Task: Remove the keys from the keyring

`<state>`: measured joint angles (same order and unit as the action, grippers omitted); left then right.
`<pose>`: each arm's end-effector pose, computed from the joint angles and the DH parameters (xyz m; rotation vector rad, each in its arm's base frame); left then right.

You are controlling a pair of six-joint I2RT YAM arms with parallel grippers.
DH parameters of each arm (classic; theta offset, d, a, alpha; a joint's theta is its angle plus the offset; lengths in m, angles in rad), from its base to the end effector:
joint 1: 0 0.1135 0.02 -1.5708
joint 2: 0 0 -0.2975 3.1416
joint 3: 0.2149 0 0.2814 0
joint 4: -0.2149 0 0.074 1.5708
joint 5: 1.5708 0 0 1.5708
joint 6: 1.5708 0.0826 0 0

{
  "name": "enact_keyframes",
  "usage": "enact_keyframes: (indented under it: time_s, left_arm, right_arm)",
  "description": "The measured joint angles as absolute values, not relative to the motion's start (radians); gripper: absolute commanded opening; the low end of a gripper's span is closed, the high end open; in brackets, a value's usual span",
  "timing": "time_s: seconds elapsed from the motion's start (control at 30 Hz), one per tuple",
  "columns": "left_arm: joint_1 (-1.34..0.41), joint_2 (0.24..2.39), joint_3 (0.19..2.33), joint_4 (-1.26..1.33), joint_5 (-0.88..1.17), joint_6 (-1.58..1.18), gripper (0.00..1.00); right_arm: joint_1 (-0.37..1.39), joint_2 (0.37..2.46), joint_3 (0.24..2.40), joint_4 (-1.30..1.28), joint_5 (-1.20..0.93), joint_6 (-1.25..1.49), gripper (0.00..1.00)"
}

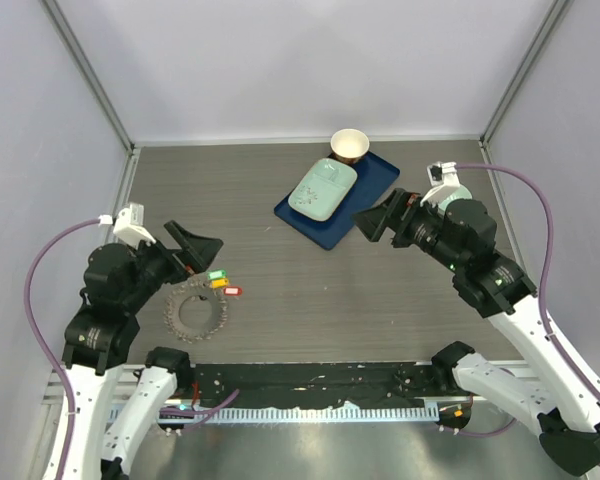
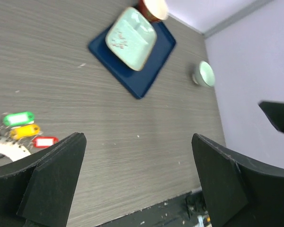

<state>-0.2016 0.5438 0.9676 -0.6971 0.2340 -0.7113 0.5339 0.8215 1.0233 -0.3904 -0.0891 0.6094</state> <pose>0.1333 -0.0468 0.3935 -0.3178 1.8970 -0.8424 0.1927 0.1224 0.4159 0.0017 1.8493 0.8963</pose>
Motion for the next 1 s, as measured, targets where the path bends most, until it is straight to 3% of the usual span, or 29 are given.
enact_keyframes:
  time_s: [0.37,0.5,0.63,1.0]
  left_arm:
    - [-0.204,0.669,0.992,-0.926,-0.220,-0.857,1.00]
    - [-0.204,0.788,0.979,-1.018,-0.328,-0.933,0.75]
    - [-0.204,0.893,0.910,-1.040,-0.368,-0.983,0.64]
    - [-0.211,1.069,0.738,-0.867,-0.318,-1.055,0.48]
  right_arm:
    - [0.534,0.881,1.022,-0.404,0.003,0.651,0.95]
    - [0.533,0.892,0.989,-0.439,0.060,0.682,0.91]
    - [0.534,0.892,0.947,-0.450,0.067,0.681,0.91]
    - [0.534,0.897,0.934,-0.447,0.033,0.651,0.90]
